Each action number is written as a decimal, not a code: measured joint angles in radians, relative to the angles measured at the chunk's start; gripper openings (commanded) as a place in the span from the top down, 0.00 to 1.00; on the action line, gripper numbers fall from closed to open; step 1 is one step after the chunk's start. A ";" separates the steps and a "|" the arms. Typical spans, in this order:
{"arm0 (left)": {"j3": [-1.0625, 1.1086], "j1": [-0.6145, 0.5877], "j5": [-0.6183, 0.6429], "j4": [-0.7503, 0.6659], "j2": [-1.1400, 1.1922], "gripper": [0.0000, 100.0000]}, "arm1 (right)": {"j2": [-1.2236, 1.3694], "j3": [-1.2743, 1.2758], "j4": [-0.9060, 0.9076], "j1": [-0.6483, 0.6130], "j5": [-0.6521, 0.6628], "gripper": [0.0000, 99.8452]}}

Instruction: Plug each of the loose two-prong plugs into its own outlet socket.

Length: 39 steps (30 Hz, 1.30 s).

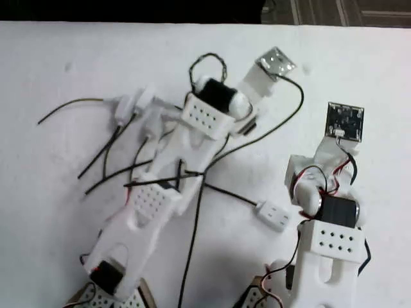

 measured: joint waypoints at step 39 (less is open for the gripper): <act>2.209 -0.092 -0.222 -0.149 -2.036 0.91 | 0.000 0.052 0.000 -0.269 0.000 0.81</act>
